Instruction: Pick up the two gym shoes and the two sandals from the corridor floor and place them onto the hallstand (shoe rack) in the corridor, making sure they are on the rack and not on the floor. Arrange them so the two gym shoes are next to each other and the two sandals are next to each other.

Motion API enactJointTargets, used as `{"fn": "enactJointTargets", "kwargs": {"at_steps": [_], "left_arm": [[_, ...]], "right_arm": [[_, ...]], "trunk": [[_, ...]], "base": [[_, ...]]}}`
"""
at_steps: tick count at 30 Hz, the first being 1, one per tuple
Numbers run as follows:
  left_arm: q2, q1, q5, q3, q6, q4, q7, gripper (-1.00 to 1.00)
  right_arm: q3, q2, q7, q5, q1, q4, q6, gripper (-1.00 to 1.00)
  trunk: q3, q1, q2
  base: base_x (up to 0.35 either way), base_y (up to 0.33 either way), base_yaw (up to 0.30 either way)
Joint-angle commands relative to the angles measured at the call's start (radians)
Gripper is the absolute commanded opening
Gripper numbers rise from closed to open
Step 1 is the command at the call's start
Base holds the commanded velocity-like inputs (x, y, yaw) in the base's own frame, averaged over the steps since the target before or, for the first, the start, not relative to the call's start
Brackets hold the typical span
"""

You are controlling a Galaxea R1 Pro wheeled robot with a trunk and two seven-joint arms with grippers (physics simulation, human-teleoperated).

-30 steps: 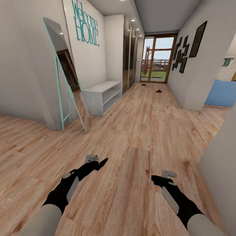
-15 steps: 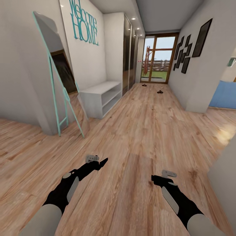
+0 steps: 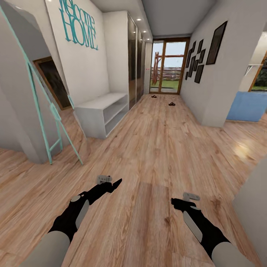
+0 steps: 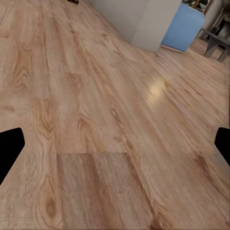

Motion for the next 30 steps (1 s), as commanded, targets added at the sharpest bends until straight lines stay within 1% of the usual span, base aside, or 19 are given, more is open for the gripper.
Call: {"fn": "enactJointTargets", "kwargs": {"at_steps": [1,7,10,30], "left_arm": [[-0.001,-0.001,0.001,0.004,0.0,0.001,-0.006,1.0],[-0.001,-0.001,0.001,0.004,0.0,0.001,-0.006,1.0],[-0.001,-0.001,0.001,0.004,0.0,0.001,-0.006,1.0],[-0.001,-0.001,0.001,0.004,0.0,0.001,-0.006,1.0]], "right_arm": [[0.007,-0.001,-0.009,-0.008,-0.001,-0.002,0.003,1.0],[0.007,-0.002,-0.009,-0.008,-0.001,-0.002,0.003,1.0],[0.007,-0.002,-0.009,-0.008,-0.001,-0.001,0.003,1.0],[0.007,-0.001,-0.009,-0.008,-0.001,-0.002,0.003,1.0]], "trunk": [[-0.001,0.0,0.0],[-0.001,0.0,0.0],[-0.001,0.0,0.0],[-0.001,0.0,0.0]], "base": [[0.348,0.0,-0.254],[0.348,0.0,-0.24],[0.348,0.0,-0.101],[0.348,0.0,-0.01]]}}
